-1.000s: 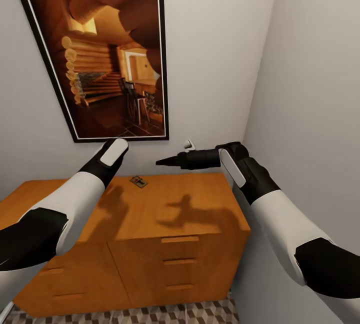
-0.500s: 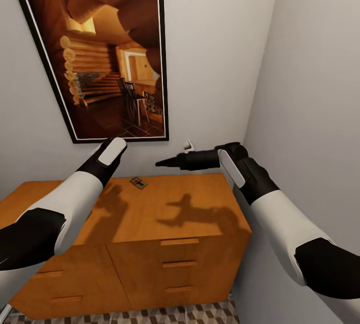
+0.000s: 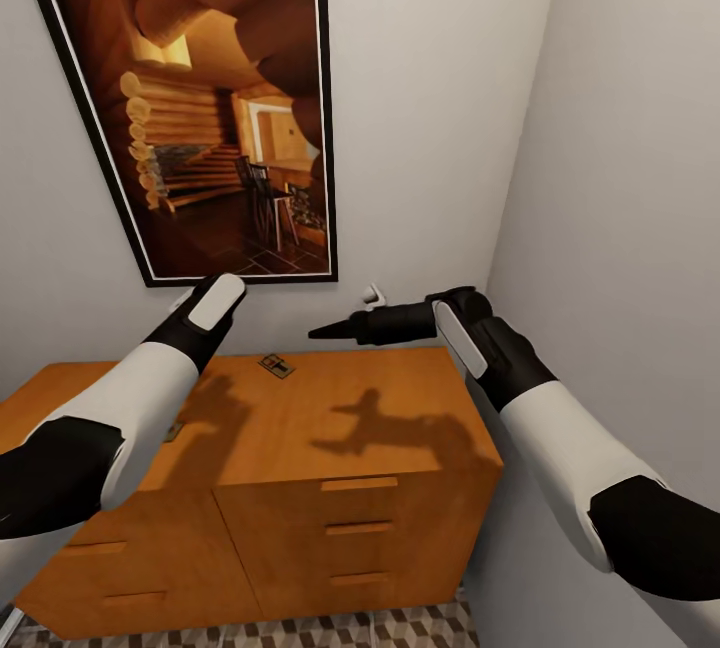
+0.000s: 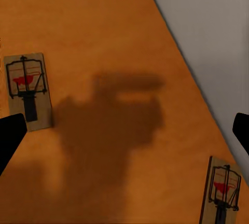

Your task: Take the four mousetraps from the cabinet in the bathroom and place them on the bathroom floor. Make sure all four end up on the same floor surface, and ensure that at least two of them are either under or directly next to the same bathroom sink.

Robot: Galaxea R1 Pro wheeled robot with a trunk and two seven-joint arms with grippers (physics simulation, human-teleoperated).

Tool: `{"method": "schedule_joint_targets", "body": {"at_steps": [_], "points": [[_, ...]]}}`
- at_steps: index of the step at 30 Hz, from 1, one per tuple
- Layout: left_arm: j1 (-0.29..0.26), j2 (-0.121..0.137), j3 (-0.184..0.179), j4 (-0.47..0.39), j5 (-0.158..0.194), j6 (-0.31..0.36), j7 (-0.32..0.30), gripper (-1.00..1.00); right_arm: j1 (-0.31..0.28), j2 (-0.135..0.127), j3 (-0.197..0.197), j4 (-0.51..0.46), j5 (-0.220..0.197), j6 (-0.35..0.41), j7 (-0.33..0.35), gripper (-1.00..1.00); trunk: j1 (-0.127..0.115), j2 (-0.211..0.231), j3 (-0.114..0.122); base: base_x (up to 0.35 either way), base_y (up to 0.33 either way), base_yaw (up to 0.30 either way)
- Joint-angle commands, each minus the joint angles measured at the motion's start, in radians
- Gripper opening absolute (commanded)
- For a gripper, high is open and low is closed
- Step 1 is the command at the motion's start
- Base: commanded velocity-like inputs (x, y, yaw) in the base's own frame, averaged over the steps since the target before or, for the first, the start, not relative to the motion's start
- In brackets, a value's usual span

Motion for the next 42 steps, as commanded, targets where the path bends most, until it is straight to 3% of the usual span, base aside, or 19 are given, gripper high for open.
{"method": "schedule_joint_targets", "body": {"at_steps": [1, 13, 22, 31, 42], "points": [[-0.001, 0.004, -0.008, -0.003, 0.006, 0.01, 0.007, 1.0, -0.001, 0.0, 0.0, 0.001, 0.0, 0.004, 0.002, 1.0, 0.0, -0.001, -0.001, 0.0, 0.0, 0.0], [-0.001, 0.018, -0.007, -0.026, 0.005, 0.013, 0.067, 1.0, -0.001, 0.0, 0.001, 0.003, -0.001, 0.004, 0.001, 1.0, 0.0, -0.001, -0.001, 0.0, 0.0, 0.0], [-0.001, 0.049, -0.011, -0.025, 0.003, 0.014, 0.091, 1.0, 0.012, 0.0, 0.002, 0.002, 0.0, 0.004, 0.001, 1.0, 0.0, -0.001, -0.001, 0.006, 0.0, 0.0], [0.001, 0.1, -0.016, -0.009, -0.012, 0.013, 0.089, 1.0, 0.029, 0.0, 0.002, 0.002, 0.0, -0.015, 0.001, 1.0, 0.0, -0.001, -0.001, 0.118, 0.0, 0.0], [0.002, 0.109, -0.017, 0.019, -0.02, 0.012, 0.092, 1.0, 0.033, 0.0, 0.002, 0.001, 0.0, -0.023, 0.001, 1.0, 0.0, -0.001, -0.001, 0.084, 0.0, 0.0]]}}
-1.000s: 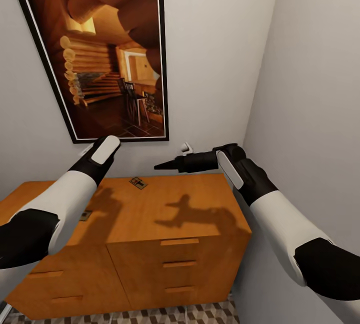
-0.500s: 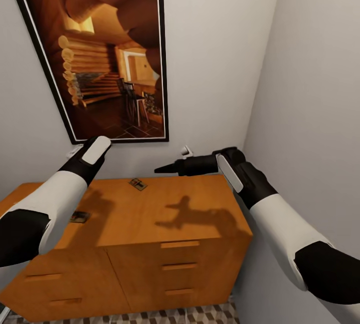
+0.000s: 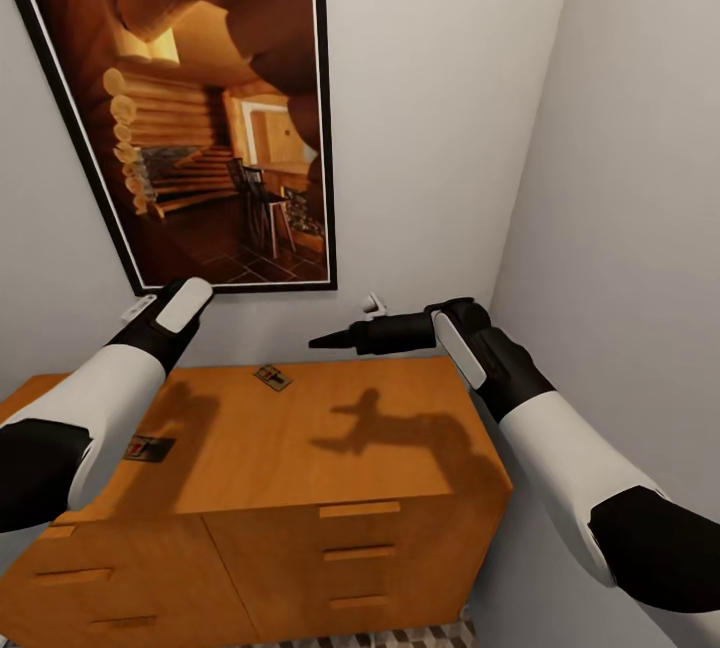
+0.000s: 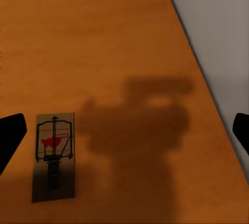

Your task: Take the four mousetraps from the cabinet in the bathroom and place them on the bathroom floor. Make sure all four end up on the same floor surface, and ensure that at least two of them are either under or directly next to the same bathroom sink.

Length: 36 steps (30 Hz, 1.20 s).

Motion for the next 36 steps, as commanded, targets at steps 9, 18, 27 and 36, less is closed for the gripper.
{"method": "schedule_joint_targets", "body": {"at_steps": [9, 18, 27, 36], "points": [[-0.001, -0.005, -0.009, 0.054, 0.006, 0.008, 0.008, 1.0, 0.0, 0.0, 0.0, -0.001, -0.001, 0.004, -0.024, 1.0, 0.0, -0.001, -0.001, 0.009, 0.0, 0.0], [-0.001, -0.007, -0.009, 0.107, 0.006, 0.005, 0.008, 1.0, 0.0, 0.0, 0.0, -0.002, -0.001, 0.004, -0.038, 1.0, 0.0, -0.001, -0.001, 0.001, 0.0, 0.0], [-0.001, 0.001, -0.009, 0.149, 0.003, 0.005, 0.01, 1.0, 0.0, 0.0, 0.0, -0.001, -0.001, 0.004, -0.045, 1.0, 0.0, -0.001, -0.001, 0.0, 0.0, 0.0], [0.0, 0.004, -0.009, 0.189, -0.025, 0.005, 0.01, 1.0, 0.0, 0.0, 0.0, -0.002, -0.002, 0.004, -0.065, 1.0, 0.0, -0.001, -0.001, 0.0, 0.0, 0.0]]}}
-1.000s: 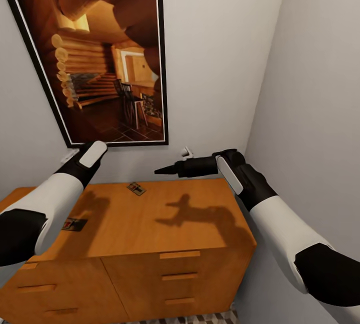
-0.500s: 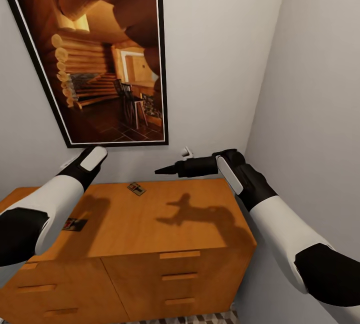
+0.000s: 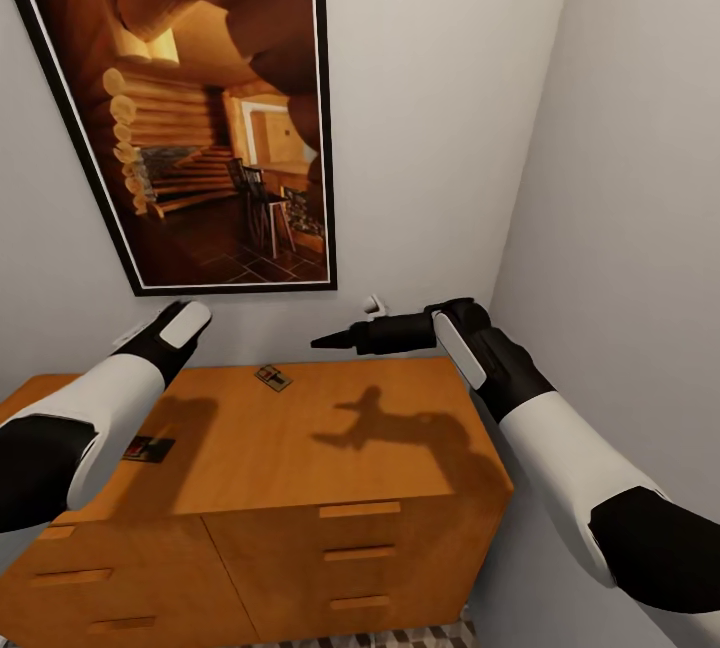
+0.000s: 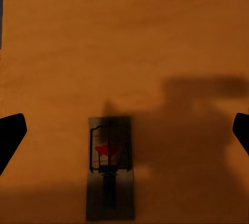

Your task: Take the four mousetraps from the cabinet in the bathroom and place them on the bathroom floor. Make sure all four end up on the same floor surface, and ensure that at least two of them are either under or directly next to the same bathroom sink.

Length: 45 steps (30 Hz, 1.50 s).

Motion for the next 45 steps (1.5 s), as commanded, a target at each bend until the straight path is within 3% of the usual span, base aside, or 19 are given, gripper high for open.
{"method": "schedule_joint_targets", "body": {"at_steps": [1, 10, 21, 45], "points": [[-0.001, 0.001, -0.008, 0.001, 0.006, 0.01, 0.006, 1.0, -0.001, 0.0, 0.0, 0.0, -0.001, 0.004, 0.001, 1.0, 0.0, -0.001, -0.001, 0.0, 0.0, 0.0], [0.0, -0.001, -0.008, 0.028, 0.001, 0.005, 0.004, 1.0, -0.001, 0.0, 0.0, 0.001, -0.001, 0.004, -0.003, 1.0, 0.0, -0.001, -0.001, 0.0, 0.0, 0.0], [0.0, -0.001, -0.008, 0.096, 0.001, -0.06, -0.011, 1.0, -0.001, 0.0, 0.0, 0.001, -0.001, 0.004, -0.004, 1.0, 0.0, -0.001, -0.001, 0.0, 0.0, 0.0], [0.012, -0.017, -0.007, 0.251, 0.011, -0.078, -0.166, 1.0, -0.001, 0.001, 0.002, 0.001, -0.001, 0.004, -0.007, 1.0, 0.0, -0.001, -0.001, 0.0, 0.0, 0.0]]}}
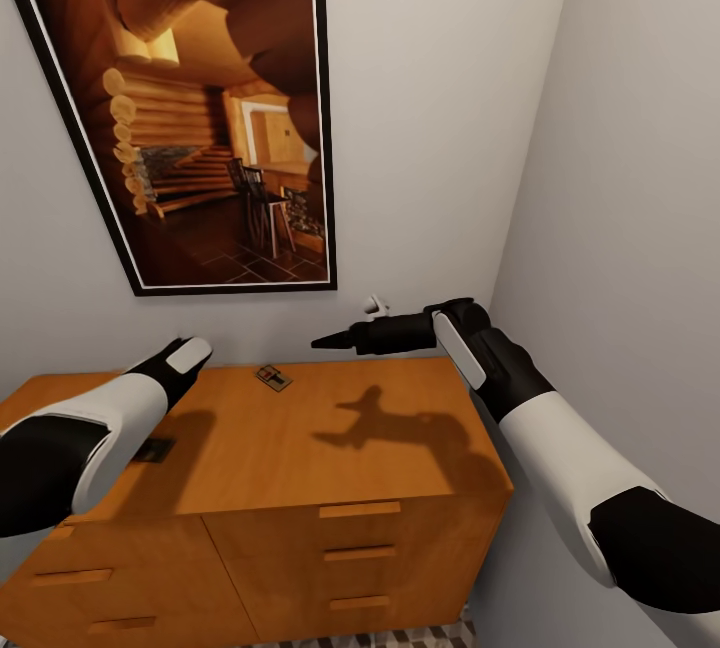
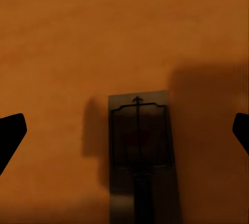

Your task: Take the four mousetraps from the cabinet in the bathroom and place them on the bathroom floor. Make sure all four end up on the same floor surface, and ensure that at least two of them are either under or directly next to the same bathroom sink.

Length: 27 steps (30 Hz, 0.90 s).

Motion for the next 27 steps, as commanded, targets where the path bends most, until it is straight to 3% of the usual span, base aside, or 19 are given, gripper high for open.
{"method": "schedule_joint_targets", "body": {"at_steps": [1, 27], "points": [[0.003, 0.0, -0.009, 0.0, 0.009, 0.001, 0.002, 1.0, -0.001, 0.0, 0.0, 0.0, -0.001, 0.005, 0.001, 1.0, 0.0, -0.001, -0.001, 0.0, 0.0, 0.0], [0.071, -0.008, -0.006, 0.004, 0.011, -0.004, -0.056, 1.0, -0.001, 0.0, 0.0, -0.001, 0.0, 0.005, 0.002, 1.0, 0.0, -0.001, -0.001, 0.0, 0.0, 0.0]]}}
